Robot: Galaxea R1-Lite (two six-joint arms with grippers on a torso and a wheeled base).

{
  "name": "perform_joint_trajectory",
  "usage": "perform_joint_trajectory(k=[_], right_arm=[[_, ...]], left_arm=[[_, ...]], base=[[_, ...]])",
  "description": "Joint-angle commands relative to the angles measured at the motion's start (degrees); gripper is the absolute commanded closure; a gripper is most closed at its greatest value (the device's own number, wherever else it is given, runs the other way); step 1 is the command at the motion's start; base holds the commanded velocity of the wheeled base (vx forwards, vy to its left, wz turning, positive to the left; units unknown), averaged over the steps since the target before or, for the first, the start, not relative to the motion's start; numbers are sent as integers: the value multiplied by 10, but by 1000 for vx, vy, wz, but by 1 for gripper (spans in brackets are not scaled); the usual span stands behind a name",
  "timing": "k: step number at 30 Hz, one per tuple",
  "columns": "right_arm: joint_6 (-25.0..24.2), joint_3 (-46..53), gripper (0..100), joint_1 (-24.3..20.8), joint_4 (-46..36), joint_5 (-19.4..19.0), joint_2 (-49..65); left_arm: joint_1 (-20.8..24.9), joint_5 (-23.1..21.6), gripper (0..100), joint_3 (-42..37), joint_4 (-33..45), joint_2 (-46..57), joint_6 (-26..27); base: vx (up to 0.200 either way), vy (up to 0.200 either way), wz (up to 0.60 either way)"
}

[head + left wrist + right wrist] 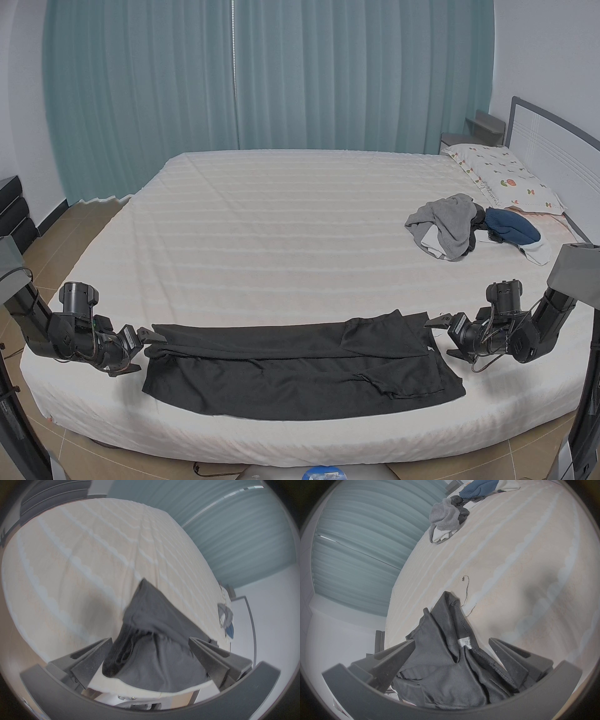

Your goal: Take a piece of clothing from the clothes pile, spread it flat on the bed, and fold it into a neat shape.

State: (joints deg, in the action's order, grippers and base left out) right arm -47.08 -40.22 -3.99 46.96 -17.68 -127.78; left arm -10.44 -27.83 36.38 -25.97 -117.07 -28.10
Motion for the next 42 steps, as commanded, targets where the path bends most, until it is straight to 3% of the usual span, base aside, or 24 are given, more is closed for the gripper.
perform_joint_trajectory(k=[1,16,17,31,34,42], right_arm=[[1,2,0,-8,-1,-1,-2],[1,5,0,-11,-1,-1,3],[0,5,0,-11,-1,-1,3],[-1,8,0,-8,0,-1,8],[-1,8,0,-7,0,-1,8],[-1,8,0,-6,-1,-1,8]], left_arm=[[-3,-22,0,-17,0,-1,63],[23,-21,0,-3,-58,-54,72],[23,-21,100,-3,-58,-54,72],[-8,-14,100,-35,-55,-46,85],[-26,8,100,-53,-53,-40,123],[-33,34,100,-61,-52,-34,132]], base=[[0,0,0],[0,0,0],[0,0,0],[0,0,0],[0,0,0],[0,0,0]])
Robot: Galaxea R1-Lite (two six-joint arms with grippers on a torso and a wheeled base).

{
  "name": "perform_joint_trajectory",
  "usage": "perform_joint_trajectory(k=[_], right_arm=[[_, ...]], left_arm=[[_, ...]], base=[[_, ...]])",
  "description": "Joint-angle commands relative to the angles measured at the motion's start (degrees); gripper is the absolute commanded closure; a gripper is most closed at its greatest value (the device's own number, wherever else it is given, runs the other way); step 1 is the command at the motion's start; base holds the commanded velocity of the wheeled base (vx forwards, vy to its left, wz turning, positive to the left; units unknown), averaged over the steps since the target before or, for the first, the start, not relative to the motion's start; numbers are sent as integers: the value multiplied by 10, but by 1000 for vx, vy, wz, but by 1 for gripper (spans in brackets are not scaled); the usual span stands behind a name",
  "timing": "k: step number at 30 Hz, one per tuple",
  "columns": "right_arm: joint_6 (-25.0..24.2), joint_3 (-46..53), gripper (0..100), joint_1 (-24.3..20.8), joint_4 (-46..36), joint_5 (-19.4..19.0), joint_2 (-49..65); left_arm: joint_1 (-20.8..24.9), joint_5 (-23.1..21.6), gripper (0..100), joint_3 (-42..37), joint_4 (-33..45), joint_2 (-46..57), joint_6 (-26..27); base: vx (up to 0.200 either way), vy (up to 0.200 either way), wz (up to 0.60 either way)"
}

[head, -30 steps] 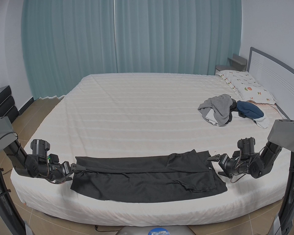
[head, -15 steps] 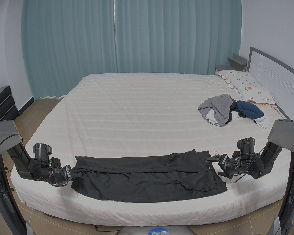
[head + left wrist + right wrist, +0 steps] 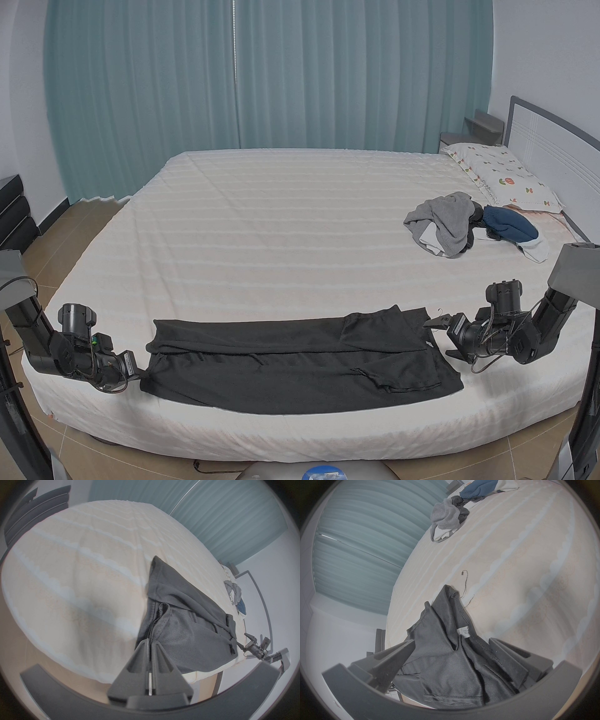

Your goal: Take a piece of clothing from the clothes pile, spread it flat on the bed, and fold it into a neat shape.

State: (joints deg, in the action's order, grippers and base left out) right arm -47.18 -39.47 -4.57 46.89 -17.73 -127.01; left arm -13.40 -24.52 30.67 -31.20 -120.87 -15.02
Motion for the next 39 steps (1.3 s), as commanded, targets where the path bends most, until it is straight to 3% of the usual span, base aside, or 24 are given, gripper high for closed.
perform_joint_trajectory(k=[1,13,14,20,26,29,39], right_arm=[[1,0,0,0,0,0,0],[1,1,0,0,0,0,0],[1,1,0,0,0,0,0],[1,1,0,-1,0,0,0],[1,0,0,-2,0,0,-1],[1,0,0,-3,0,0,-2],[1,0,0,-4,-1,0,-2]], left_arm=[[-3,1,100,-6,0,5,2],[-2,30,100,-15,17,4,23],[-2,29,0,-14,18,6,22],[-4,25,0,-5,16,15,14],[-1,11,0,25,13,42,-76],[2,-19,0,34,12,41,-106],[43,-27,0,68,12,7,-142]], base=[[0,0,0],[0,0,0],[0,0,0],[0,0,0],[0,0,0],[0,0,0],[0,0,0]])
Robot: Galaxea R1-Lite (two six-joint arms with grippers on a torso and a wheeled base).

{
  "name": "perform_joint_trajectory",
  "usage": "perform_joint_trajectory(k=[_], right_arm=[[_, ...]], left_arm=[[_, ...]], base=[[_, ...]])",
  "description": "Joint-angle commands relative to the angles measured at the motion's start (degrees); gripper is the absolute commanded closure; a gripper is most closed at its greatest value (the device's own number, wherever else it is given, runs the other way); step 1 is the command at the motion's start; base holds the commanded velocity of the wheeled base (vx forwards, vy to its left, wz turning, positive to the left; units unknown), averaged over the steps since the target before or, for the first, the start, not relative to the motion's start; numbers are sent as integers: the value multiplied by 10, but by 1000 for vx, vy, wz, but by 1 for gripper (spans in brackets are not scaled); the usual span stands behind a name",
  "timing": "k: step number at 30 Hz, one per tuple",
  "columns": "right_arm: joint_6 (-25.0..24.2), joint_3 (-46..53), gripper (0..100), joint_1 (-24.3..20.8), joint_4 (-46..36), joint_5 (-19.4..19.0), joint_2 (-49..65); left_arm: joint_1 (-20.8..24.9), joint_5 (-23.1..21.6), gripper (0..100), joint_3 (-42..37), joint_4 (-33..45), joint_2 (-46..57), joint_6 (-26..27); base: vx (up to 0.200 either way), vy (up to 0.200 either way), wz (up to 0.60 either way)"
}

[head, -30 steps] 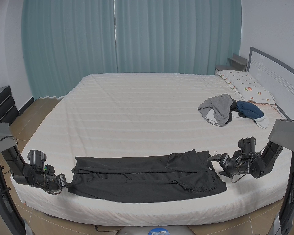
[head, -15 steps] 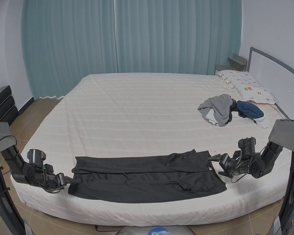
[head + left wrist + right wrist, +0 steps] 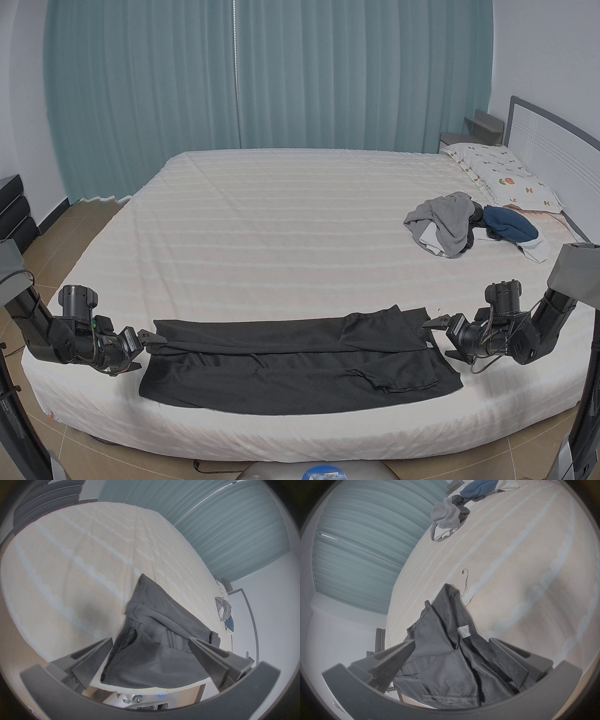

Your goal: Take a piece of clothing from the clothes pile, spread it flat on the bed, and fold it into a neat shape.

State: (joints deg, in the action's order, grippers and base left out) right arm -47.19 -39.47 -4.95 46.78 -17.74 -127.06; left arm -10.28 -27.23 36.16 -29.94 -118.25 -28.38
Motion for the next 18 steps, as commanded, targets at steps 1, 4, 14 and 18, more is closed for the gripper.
perform_joint_trajectory(k=[1,4,14,18], right_arm=[[1,0,0,-1,0,0,-1],[1,0,0,-1,1,0,-1],[7,20,0,5,0,2,36],[14,32,0,6,-1,2,49]], left_arm=[[15,3,0,16,-1,-25,-12],[19,6,0,22,-1,-35,-12],[20,57,100,19,-55,-73,-11],[19,65,100,15,-55,-72,-12]], base=[[0,0,0],[0,0,0],[0,0,0],[0,0,0]])
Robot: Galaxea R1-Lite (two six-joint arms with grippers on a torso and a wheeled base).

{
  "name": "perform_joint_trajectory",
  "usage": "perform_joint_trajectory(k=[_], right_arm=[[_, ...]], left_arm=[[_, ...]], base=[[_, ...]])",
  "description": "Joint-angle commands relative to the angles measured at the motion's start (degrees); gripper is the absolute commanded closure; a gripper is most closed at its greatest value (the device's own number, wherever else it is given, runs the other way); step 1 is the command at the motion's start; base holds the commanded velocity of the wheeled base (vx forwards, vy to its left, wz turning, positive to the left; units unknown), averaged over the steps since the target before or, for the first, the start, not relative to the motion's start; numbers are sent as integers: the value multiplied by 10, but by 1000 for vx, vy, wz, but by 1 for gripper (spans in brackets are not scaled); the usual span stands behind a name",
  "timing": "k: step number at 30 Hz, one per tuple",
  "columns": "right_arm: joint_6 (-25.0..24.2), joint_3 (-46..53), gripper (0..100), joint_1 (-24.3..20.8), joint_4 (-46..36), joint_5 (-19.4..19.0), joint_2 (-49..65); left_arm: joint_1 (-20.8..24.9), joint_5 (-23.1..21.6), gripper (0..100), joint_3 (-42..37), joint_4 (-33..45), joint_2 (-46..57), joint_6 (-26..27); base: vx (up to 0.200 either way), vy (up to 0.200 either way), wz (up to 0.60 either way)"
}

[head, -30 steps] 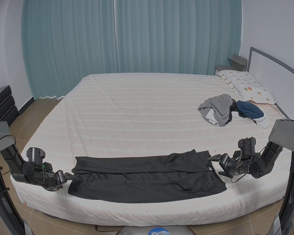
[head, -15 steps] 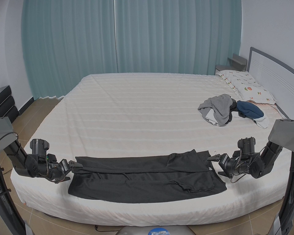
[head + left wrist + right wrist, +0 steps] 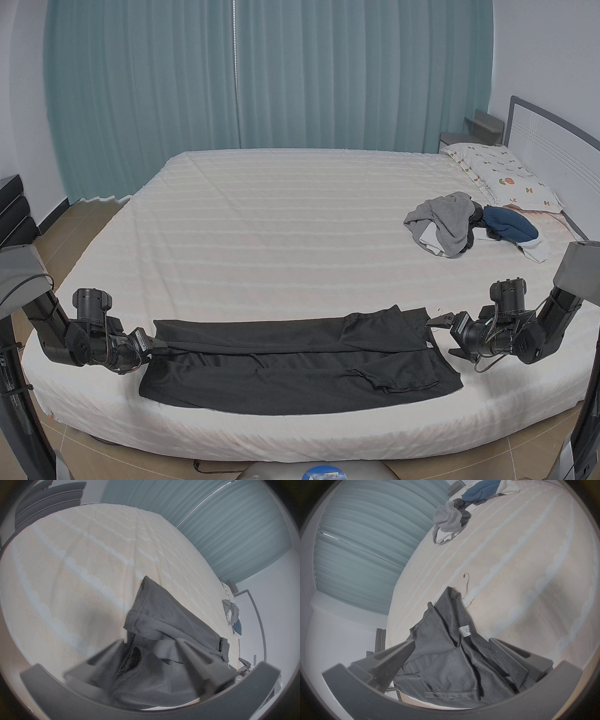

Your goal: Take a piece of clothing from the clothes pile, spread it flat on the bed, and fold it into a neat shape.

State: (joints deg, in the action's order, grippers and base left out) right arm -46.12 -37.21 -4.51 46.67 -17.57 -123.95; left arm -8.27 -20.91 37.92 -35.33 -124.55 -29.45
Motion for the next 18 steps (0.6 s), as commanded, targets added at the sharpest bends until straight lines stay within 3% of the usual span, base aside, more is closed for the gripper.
perform_joint_trajectory(k=[1,12,18], right_arm=[[7,11,0,1,0,-1,20],[46,32,0,1,-2,0,21],[60,36,0,0,-4,-1,19]], left_arm=[[-2,3,100,-3,-1,-8,-1],[-12,42,100,-7,-41,-1,-62],[-15,52,100,-21,-63,-1,-70]], base=[[0,0,0],[0,0,0],[0,0,0]])
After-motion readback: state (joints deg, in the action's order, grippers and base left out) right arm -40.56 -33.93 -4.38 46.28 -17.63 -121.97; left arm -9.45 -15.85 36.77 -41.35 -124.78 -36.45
